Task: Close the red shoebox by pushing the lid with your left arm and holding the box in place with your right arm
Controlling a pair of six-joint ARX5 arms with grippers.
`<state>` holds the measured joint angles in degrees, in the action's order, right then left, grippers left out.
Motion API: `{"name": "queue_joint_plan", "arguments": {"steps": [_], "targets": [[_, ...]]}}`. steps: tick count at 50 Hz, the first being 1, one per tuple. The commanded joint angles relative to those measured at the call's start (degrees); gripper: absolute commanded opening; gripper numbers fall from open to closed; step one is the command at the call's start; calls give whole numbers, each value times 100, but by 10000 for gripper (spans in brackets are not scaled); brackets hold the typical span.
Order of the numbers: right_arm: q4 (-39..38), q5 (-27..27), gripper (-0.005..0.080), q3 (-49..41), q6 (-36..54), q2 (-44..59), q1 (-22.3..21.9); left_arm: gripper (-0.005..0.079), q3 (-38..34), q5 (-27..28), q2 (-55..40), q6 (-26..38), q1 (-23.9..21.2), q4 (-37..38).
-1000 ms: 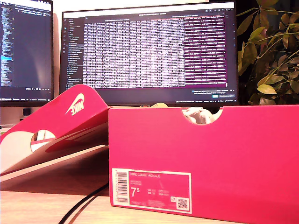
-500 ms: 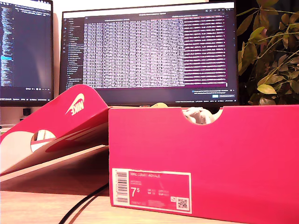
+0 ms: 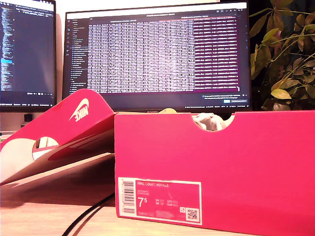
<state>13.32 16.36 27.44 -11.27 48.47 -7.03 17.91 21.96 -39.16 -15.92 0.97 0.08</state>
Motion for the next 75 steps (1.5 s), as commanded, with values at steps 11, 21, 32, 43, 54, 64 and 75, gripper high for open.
{"name": "queue_joint_plan", "arguments": {"steps": [11,21,32,43,54,64,75], "targets": [[-378,269,-12,68,83,601,17,-19,138,1185,-1261,-63,833,-636],[-560,378,-12,68,133,1045,26,-19,533,1840,-2452,68,1169,-649],[-896,479,-12,68,125,1572,221,-19,1362,2400,-3764,162,1178,-573],[-1410,503,-12,68,101,2022,560,-19,2201,2498,-4662,660,1178,-61],[-1720,505,-13,68,61,2323,776,-19,2671,2568,-5298,960,1128,407],[-1845,503,-13,68,63,2382,815,-19,2702,2566,-5657,1095,994,437],[-1956,516,-12,68,61,2382,815,-19,2710,2568,-5958,1110,765,485]]}}
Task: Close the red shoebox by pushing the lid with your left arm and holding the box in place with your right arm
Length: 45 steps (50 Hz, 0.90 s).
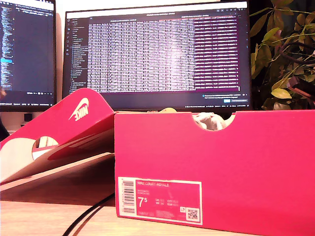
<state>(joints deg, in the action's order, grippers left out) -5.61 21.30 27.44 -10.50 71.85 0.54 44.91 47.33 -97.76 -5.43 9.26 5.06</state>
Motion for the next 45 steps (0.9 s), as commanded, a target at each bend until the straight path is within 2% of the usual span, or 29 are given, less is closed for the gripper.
{"name": "queue_joint_plan", "arguments": {"steps": [1,10,22,34,45], "targets": [[-63,24,-12,68,-15,44,59,-19,13,28,-118,61,-90,-13],[-81,76,-12,68,-15,83,136,-19,13,72,-127,55,-302,22],[-393,72,-13,68,-81,413,476,-19,13,179,-127,55,-603,136],[-581,70,-12,68,-153,675,695,-19,74,365,-125,50,-669,105],[-586,70,-12,68,-153,686,695,-19,584,699,-125,31,-664,385]]}}
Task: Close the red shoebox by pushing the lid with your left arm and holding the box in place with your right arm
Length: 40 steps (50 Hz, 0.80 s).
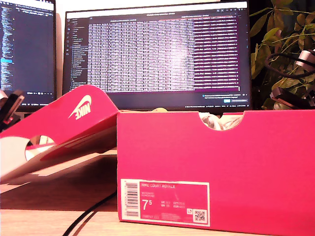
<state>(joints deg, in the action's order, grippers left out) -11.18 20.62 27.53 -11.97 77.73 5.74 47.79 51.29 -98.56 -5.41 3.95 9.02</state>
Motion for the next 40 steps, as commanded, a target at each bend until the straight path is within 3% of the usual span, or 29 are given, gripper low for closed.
{"name": "queue_joint_plan", "arguments": {"steps": [1,22,40], "targets": [[-28,138,-12,59,-7,98,175,-19,372,334,-44,28,-133,44],[-74,149,-12,59,-7,98,175,-19,1891,1069,-31,55,-225,1401],[-146,345,-12,72,-11,98,177,-19,2448,1462,37,55,-553,2009]]}}
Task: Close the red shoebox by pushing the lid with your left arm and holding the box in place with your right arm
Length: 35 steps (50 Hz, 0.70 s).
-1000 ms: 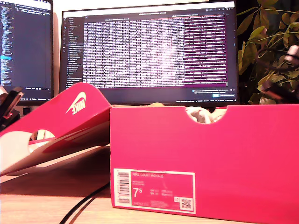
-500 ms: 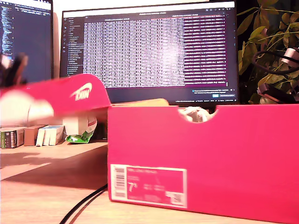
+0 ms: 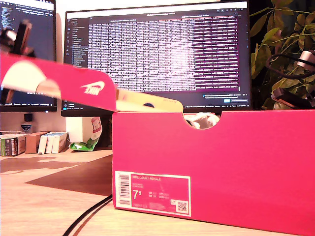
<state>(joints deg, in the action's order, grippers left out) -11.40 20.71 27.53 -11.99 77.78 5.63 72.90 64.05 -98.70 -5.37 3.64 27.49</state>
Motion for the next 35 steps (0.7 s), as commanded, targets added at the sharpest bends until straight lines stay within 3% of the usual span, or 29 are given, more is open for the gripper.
{"name": "queue_joint_plan", "arguments": {"steps": [1,16,35], "targets": [[-122,339,-12,72,-11,94,188,-19,-44,186,70,50,-540,175],[-166,514,-12,122,-35,94,245,-19,133,328,463,39,-802,315],[-164,483,-12,527,-133,94,866,-19,138,348,761,-61,-1226,348]]}}
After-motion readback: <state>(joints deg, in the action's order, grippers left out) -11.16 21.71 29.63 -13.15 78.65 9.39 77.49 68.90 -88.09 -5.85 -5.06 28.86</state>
